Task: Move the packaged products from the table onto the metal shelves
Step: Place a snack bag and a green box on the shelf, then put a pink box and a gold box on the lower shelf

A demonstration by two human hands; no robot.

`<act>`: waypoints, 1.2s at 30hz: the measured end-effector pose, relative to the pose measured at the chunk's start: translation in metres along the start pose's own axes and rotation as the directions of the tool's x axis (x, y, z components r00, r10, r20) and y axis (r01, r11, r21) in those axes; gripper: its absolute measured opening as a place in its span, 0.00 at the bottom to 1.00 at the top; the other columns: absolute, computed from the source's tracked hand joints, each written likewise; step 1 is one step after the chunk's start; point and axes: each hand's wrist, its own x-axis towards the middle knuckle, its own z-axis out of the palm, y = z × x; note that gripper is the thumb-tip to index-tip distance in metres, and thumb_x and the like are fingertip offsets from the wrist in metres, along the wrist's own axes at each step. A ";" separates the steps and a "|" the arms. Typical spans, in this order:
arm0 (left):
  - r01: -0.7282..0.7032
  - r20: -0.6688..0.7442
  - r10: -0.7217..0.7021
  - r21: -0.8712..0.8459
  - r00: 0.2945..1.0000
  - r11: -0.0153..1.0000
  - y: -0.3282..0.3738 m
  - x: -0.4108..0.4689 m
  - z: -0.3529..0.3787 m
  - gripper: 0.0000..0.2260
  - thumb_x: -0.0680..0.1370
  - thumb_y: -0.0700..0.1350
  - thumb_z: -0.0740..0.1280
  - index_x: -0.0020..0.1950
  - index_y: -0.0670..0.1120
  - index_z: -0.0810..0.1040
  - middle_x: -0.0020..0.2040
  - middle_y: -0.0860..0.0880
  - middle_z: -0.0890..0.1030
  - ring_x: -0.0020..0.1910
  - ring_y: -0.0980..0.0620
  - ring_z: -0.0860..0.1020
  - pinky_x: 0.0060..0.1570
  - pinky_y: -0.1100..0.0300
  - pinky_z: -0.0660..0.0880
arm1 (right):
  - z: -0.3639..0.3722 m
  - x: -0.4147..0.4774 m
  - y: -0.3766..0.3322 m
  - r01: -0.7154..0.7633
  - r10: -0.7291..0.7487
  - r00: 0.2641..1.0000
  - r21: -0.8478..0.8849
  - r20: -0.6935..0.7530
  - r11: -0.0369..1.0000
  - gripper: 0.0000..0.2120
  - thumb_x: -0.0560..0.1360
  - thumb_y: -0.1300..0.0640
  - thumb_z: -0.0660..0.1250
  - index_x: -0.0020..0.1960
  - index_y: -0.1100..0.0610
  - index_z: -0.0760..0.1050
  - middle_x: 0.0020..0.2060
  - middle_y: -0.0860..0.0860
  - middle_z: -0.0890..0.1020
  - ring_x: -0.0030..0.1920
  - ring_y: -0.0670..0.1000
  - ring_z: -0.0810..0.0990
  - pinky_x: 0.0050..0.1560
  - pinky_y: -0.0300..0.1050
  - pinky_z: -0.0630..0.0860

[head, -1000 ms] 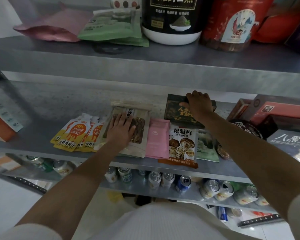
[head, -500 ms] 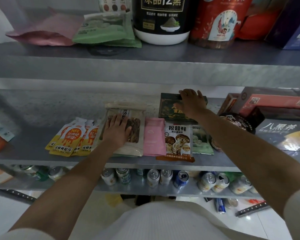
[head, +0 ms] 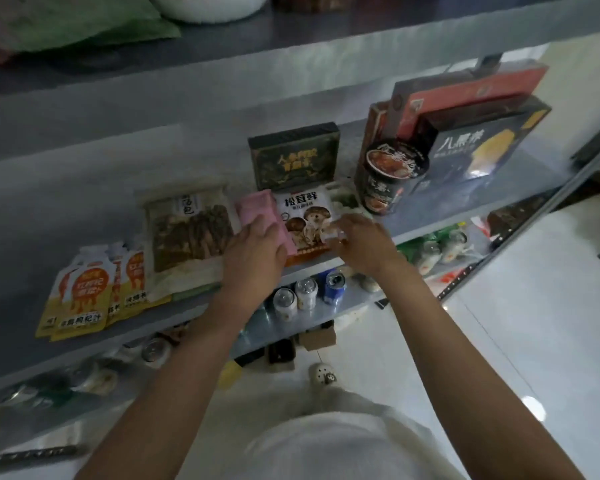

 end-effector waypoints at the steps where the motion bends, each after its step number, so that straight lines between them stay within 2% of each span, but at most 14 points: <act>1: -0.050 0.016 0.051 -0.031 0.999 0.998 0.015 -0.005 0.005 0.17 0.81 0.49 0.57 0.67 0.44 0.71 0.67 0.43 0.70 0.60 0.42 0.74 0.53 0.51 0.70 | 0.007 -0.019 0.009 -0.061 0.060 0.994 0.005 0.095 0.998 0.21 0.79 0.46 0.59 0.69 0.53 0.71 0.68 0.54 0.71 0.68 0.55 0.68 0.67 0.50 0.65; 2: -0.087 0.054 0.090 -0.059 0.994 0.994 0.029 -0.009 0.012 0.17 0.81 0.50 0.57 0.67 0.45 0.71 0.66 0.44 0.72 0.60 0.43 0.74 0.54 0.51 0.71 | 0.014 -0.039 0.018 -0.121 0.118 0.975 0.004 0.186 0.993 0.21 0.79 0.45 0.59 0.68 0.54 0.72 0.67 0.54 0.72 0.67 0.55 0.69 0.66 0.49 0.67; 4: -0.113 0.244 0.130 -0.081 0.961 0.990 0.056 -0.017 0.029 0.16 0.81 0.51 0.56 0.66 0.46 0.72 0.64 0.45 0.74 0.59 0.44 0.75 0.54 0.52 0.72 | 0.028 -0.078 0.037 -0.248 0.231 0.919 0.015 0.320 0.969 0.23 0.79 0.43 0.59 0.68 0.54 0.71 0.67 0.54 0.73 0.66 0.55 0.71 0.65 0.49 0.69; 7: -0.225 0.589 0.189 -0.012 0.786 0.974 0.087 -0.032 0.055 0.16 0.81 0.53 0.55 0.64 0.49 0.71 0.63 0.46 0.75 0.59 0.43 0.74 0.49 0.53 0.68 | 0.042 -0.130 0.060 -0.401 0.361 0.856 0.037 0.371 0.915 0.26 0.79 0.42 0.59 0.73 0.52 0.65 0.71 0.51 0.69 0.69 0.54 0.68 0.67 0.49 0.67; 10: -0.412 0.749 0.241 0.047 0.617 0.910 0.112 -0.054 0.074 0.20 0.80 0.57 0.55 0.68 0.49 0.69 0.67 0.45 0.72 0.64 0.44 0.71 0.57 0.51 0.69 | 0.045 -0.175 0.075 -0.532 0.487 0.799 0.035 0.351 0.846 0.26 0.79 0.41 0.57 0.74 0.51 0.64 0.72 0.51 0.68 0.70 0.54 0.67 0.67 0.51 0.66; 13: -0.550 0.762 0.312 0.069 0.568 0.832 0.144 -0.072 0.078 0.21 0.81 0.56 0.54 0.72 0.49 0.66 0.70 0.46 0.70 0.67 0.45 0.69 0.60 0.51 0.67 | 0.048 -0.218 0.087 -0.623 0.578 0.757 0.068 0.307 0.780 0.26 0.80 0.41 0.56 0.74 0.51 0.63 0.71 0.52 0.68 0.69 0.54 0.68 0.67 0.51 0.67; 18: -0.705 0.742 0.461 0.022 0.486 0.709 0.202 -0.120 0.078 0.22 0.82 0.56 0.53 0.74 0.49 0.63 0.70 0.46 0.70 0.67 0.45 0.70 0.59 0.52 0.67 | 0.060 -0.303 0.095 -0.743 0.710 0.666 0.119 0.229 0.658 0.25 0.80 0.42 0.56 0.73 0.52 0.64 0.70 0.52 0.69 0.69 0.54 0.68 0.67 0.50 0.66; 22: -0.822 0.735 0.561 -0.008 0.381 0.569 0.238 -0.181 0.087 0.22 0.82 0.57 0.54 0.73 0.50 0.64 0.68 0.47 0.72 0.65 0.46 0.72 0.53 0.53 0.67 | 0.080 -0.386 0.088 -0.837 0.810 0.547 0.154 0.210 0.526 0.25 0.80 0.42 0.56 0.73 0.52 0.65 0.69 0.51 0.71 0.68 0.54 0.70 0.66 0.50 0.66; 25: -0.891 0.735 0.616 -0.036 0.284 0.453 0.257 -0.234 0.092 0.21 0.82 0.57 0.53 0.73 0.50 0.65 0.68 0.47 0.72 0.65 0.46 0.72 0.54 0.54 0.67 | 0.099 -0.448 0.074 -0.896 0.864 0.443 0.157 0.237 0.416 0.24 0.80 0.42 0.56 0.71 0.53 0.67 0.68 0.51 0.72 0.67 0.54 0.70 0.66 0.50 0.66; 27: -0.931 0.728 0.653 -0.055 0.210 0.360 0.270 -0.267 0.092 0.22 0.82 0.57 0.53 0.73 0.50 0.65 0.67 0.48 0.72 0.65 0.47 0.72 0.52 0.55 0.67 | 0.111 -0.488 0.061 -0.928 0.899 0.365 0.172 0.241 0.331 0.24 0.80 0.42 0.56 0.71 0.53 0.67 0.68 0.51 0.72 0.67 0.54 0.70 0.65 0.50 0.66; 30: -0.976 0.731 0.680 -0.103 0.058 0.194 0.286 -0.320 0.087 0.22 0.82 0.56 0.52 0.73 0.50 0.64 0.68 0.48 0.72 0.64 0.47 0.72 0.51 0.56 0.66 | 0.124 -0.547 0.032 -0.957 0.944 0.225 0.237 0.241 0.168 0.24 0.80 0.43 0.56 0.73 0.52 0.65 0.70 0.51 0.70 0.68 0.53 0.69 0.66 0.49 0.65; 33: -0.991 0.698 0.710 -0.135 -0.097 -0.002 0.299 -0.360 0.077 0.22 0.82 0.57 0.52 0.74 0.49 0.64 0.68 0.47 0.72 0.65 0.47 0.72 0.54 0.55 0.67 | 0.139 -0.593 0.002 -0.953 0.972 0.053 0.303 0.228 -0.019 0.25 0.80 0.43 0.56 0.73 0.52 0.65 0.70 0.50 0.70 0.68 0.53 0.69 0.66 0.49 0.66; 36: -0.970 0.631 0.737 -0.140 -0.243 -0.199 0.300 -0.387 0.071 0.21 0.82 0.56 0.53 0.73 0.49 0.65 0.65 0.47 0.74 0.62 0.46 0.74 0.50 0.56 0.66 | 0.155 -0.619 -0.034 -0.907 0.960 -0.128 0.362 0.250 -0.215 0.25 0.81 0.43 0.55 0.73 0.54 0.64 0.69 0.53 0.70 0.68 0.54 0.69 0.66 0.50 0.67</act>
